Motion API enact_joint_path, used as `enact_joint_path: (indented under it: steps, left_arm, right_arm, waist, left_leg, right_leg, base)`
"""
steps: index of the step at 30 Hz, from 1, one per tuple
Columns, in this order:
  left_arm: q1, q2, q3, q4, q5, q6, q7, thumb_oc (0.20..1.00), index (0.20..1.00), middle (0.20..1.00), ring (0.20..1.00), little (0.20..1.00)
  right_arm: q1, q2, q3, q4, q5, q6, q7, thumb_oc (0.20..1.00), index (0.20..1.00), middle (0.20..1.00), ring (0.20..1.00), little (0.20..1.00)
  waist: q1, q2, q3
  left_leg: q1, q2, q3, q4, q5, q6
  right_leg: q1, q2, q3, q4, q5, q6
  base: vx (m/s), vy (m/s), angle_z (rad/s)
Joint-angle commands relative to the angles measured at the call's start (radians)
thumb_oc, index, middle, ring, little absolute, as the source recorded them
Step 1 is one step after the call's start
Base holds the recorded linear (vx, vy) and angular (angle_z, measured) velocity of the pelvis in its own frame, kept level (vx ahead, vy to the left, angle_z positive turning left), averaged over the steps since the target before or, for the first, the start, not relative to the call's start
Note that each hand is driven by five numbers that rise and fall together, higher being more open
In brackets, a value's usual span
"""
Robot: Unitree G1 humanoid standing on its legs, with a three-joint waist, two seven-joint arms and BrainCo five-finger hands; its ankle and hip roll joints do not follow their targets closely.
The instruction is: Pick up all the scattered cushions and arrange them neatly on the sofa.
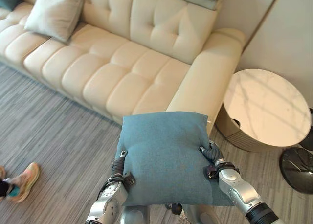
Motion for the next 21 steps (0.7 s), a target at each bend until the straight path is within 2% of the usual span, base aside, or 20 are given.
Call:
enact_joint_path:
  steps: [1, 3, 4, 5, 6, 8, 10, 14, 15, 17, 18, 19, 21]
  left_arm:
    - [-0.068, -0.027, -0.053, -0.134, 0.02, -0.049, -0.066, 0.2, 0.2, 0.2, 0.2, 0.2]
    - [-0.084, -0.03, -0.066, -0.133, 0.017, -0.047, -0.065, 0.2, 0.2, 0.2, 0.2, 0.2]
    - [-0.089, -0.039, -0.069, -0.122, 0.014, -0.041, -0.062, 0.2, 0.2, 0.2, 0.2, 0.2]
    - [-0.089, -0.039, -0.069, -0.122, 0.014, -0.041, -0.062, 0.2, 0.2, 0.2, 0.2, 0.2]
    - [-0.089, -0.042, -0.069, -0.115, 0.015, -0.039, -0.062, 0.2, 0.2, 0.2, 0.2, 0.2]
    - [-0.078, -0.036, -0.064, -0.117, 0.024, -0.039, -0.056, 0.2, 0.2, 0.2, 0.2, 0.2]
    - [-0.07, -0.031, -0.057, -0.122, 0.03, -0.036, -0.049, 0.2, 0.2, 0.2, 0.2, 0.2]
    - [-0.051, -0.024, -0.044, -0.135, 0.038, -0.039, -0.046, 0.2, 0.2, 0.2, 0.2, 0.2]
    - [-0.04, -0.016, -0.034, -0.148, 0.043, -0.046, -0.039, 0.2, 0.2, 0.2, 0.2, 0.2]
    - [-0.04, -0.016, -0.034, -0.148, 0.043, -0.046, -0.039, 0.2, 0.2, 0.2, 0.2, 0.2]
    - [-0.04, -0.013, -0.033, -0.152, 0.045, -0.048, -0.036, 0.2, 0.2, 0.2, 0.2, 0.2]
    - [-0.051, -0.008, -0.038, -0.159, 0.051, -0.052, -0.031, 0.2, 0.2, 0.2, 0.2, 0.2]
    - [-0.058, -0.006, -0.041, -0.153, 0.06, -0.053, -0.026, 0.2, 0.2, 0.2, 0.2, 0.2]
  right_arm:
    - [-0.031, 0.048, 0.017, -0.127, 0.035, -0.064, 0.033, 0.2, 0.2, 0.2, 0.2, 0.2]
    - [-0.026, 0.045, 0.005, -0.131, 0.04, -0.065, 0.026, 0.2, 0.2, 0.2, 0.2, 0.2]
    - [-0.021, 0.043, -0.004, -0.136, 0.036, -0.061, 0.024, 0.2, 0.2, 0.2, 0.2, 0.2]
    - [-0.021, 0.043, -0.004, -0.136, 0.036, -0.061, 0.024, 0.2, 0.2, 0.2, 0.2, 0.2]
    - [-0.019, 0.046, -0.005, -0.134, 0.029, -0.054, 0.022, 0.2, 0.2, 0.2, 0.2, 0.2]
    - [-0.018, 0.054, 0.002, -0.136, 0.025, -0.05, 0.02, 0.2, 0.2, 0.2, 0.2, 0.2]
    - [-0.019, 0.062, 0.007, -0.129, 0.015, -0.044, 0.022, 0.2, 0.2, 0.2, 0.2, 0.2]
    - [-0.029, 0.077, 0.019, -0.131, -0.002, -0.038, 0.03, 0.2, 0.2, 0.2, 0.2, 0.2]
    - [-0.037, 0.087, 0.02, -0.132, -0.008, -0.04, 0.032, 0.2, 0.2, 0.2, 0.2, 0.2]
    - [-0.037, 0.087, 0.02, -0.132, -0.008, -0.04, 0.032, 0.2, 0.2, 0.2, 0.2, 0.2]
    - [-0.042, 0.089, 0.022, -0.132, -0.011, -0.04, 0.033, 0.2, 0.2, 0.2, 0.2, 0.2]
    - [-0.047, 0.091, 0.018, -0.133, -0.016, -0.043, 0.031, 0.2, 0.2, 0.2, 0.2, 0.2]
    - [-0.045, 0.102, 0.012, -0.13, -0.016, -0.044, 0.03, 0.2, 0.2, 0.2, 0.2, 0.2]
  waist:
    - [-0.014, -0.013, -0.018]
    - [-0.027, -0.006, -0.022]
    - [-0.043, 0.011, -0.034]
    - [-0.043, 0.011, -0.034]
    - [-0.046, 0.019, -0.039]
    - [-0.04, 0.027, -0.047]
    - [-0.036, 0.026, -0.052]
    - [-0.02, 0.021, -0.049]
    - [-0.008, 0.012, -0.044]
    - [-0.008, 0.011, -0.044]
    - [-0.004, 0.009, -0.042]
    - [-0.003, 0.01, -0.032]
    - [-0.009, 0.014, -0.026]
  left_leg:
    - [0.095, 0.035, 0.027, -0.043, -0.055, 0.012]
    - [0.119, 0.068, 0.072, -0.094, -0.037, 0.001]
    - [0.154, 0.096, 0.151, -0.205, 0.001, -0.019]
    - [0.155, 0.096, 0.151, -0.209, 0.004, -0.019]
    - [0.175, 0.098, 0.171, -0.264, 0.019, -0.027]
    - [0.206, 0.085, 0.157, -0.346, 0.037, -0.028]
    - [0.21, 0.077, 0.161, -0.346, 0.024, -0.025]
    - [0.222, 0.058, 0.161, -0.346, 0.01, -0.006]
    - [0.225, 0.039, 0.159, -0.346, -0.004, 0.015]
    - [0.225, 0.039, 0.159, -0.346, -0.005, 0.016]
    - [0.223, 0.029, 0.152, -0.337, -0.017, 0.027]
    - [0.21, 0.008, 0.127, -0.306, -0.039, 0.052]
    - [0.217, -0.016, 0.104, -0.296, -0.057, 0.079]
  right_leg:
    - [0.081, 0.021, 0.044, -0.074, -0.122, 0.121]
    - [0.069, 0.001, -0.005, -0.081, -0.109, 0.13]
    - [0.058, -0.013, -0.059, -0.087, -0.099, 0.143]
    - [0.059, -0.013, -0.059, -0.088, -0.098, 0.143]
    - [0.055, -0.018, -0.082, -0.092, -0.088, 0.15]
    - [0.049, -0.02, -0.093, -0.104, -0.067, 0.167]
    - [0.046, -0.024, -0.094, -0.109, -0.049, 0.18]
    - [0.052, -0.041, -0.084, -0.095, -0.039, 0.198]
    - [0.053, -0.064, -0.076, -0.071, -0.038, 0.215]
    - [0.052, -0.065, -0.076, -0.07, -0.038, 0.215]
    - [0.049, -0.076, -0.069, -0.049, -0.041, 0.223]
    - [0.021, -0.106, -0.038, 0.052, -0.059, 0.233]
    - [-0.026, -0.139, -0.002, 0.177, -0.048, 0.244]
  base:
    - [-0.13, 0.086, 1.0]
    - [-0.11, 0.139, 1.07]
    - [-0.08, 0.149, 1.04]
    - [-0.06, 0.192, 1.07]
    - [-0.01, 0.173, 0.93]
    - [0.0, 0.237, 0.78]
    - [0.04, 0.228, 0.31]
    - [0.06, 0.256, 0.01]
    - [0.06, 0.253, -0.02]
    - [0.05, 0.174, 0.05]
    - [0.09, 0.324, 0.05]
    - [0.11, 0.42, 0.05]
    - [0.12, 0.375, 0.12]
